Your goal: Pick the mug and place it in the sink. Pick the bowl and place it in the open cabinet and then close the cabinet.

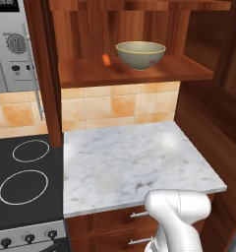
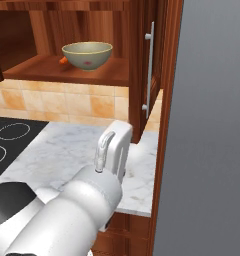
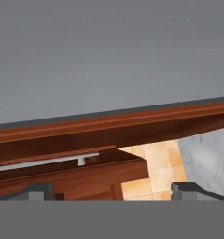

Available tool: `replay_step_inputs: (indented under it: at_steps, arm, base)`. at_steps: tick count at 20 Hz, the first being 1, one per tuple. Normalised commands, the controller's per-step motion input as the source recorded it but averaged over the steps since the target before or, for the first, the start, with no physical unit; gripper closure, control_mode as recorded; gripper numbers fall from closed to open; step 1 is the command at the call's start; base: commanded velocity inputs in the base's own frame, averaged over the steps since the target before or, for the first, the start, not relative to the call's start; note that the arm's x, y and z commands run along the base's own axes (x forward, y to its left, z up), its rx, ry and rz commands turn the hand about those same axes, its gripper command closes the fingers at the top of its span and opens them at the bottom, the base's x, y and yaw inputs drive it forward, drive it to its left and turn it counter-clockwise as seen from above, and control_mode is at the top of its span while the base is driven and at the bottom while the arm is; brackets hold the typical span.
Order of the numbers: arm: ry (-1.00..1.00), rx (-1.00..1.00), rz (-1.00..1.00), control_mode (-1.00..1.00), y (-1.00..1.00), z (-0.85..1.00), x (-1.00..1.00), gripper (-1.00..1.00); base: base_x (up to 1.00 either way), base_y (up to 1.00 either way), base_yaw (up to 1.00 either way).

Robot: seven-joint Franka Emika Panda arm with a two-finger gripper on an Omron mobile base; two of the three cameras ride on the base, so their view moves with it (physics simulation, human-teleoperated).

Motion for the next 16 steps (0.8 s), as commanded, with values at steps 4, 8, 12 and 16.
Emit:
replay_step_inputs:
  at_steps: [4,8,12,16]
  arm:
    - [0.00,0.00,0.00,-1.00,-0.20,0.00,0.00,-1.00]
    - [0.00,0.00,0.00,-1.00,-0.17,0.00,0.00,-1.00]
    - [0.00,0.00,0.00,-1.00,-0.08,0.00,0.06,-1.00]
    - [0.00,0.00,0.00,-1.00,-0.04,0.00,0.15,-1.00]
  base:
    - [0.00,0.00,0.00]
    - [0.00,0.00,0.00]
    - [0.00,0.00,0.00]
    - [0.00,0.00,0.00]
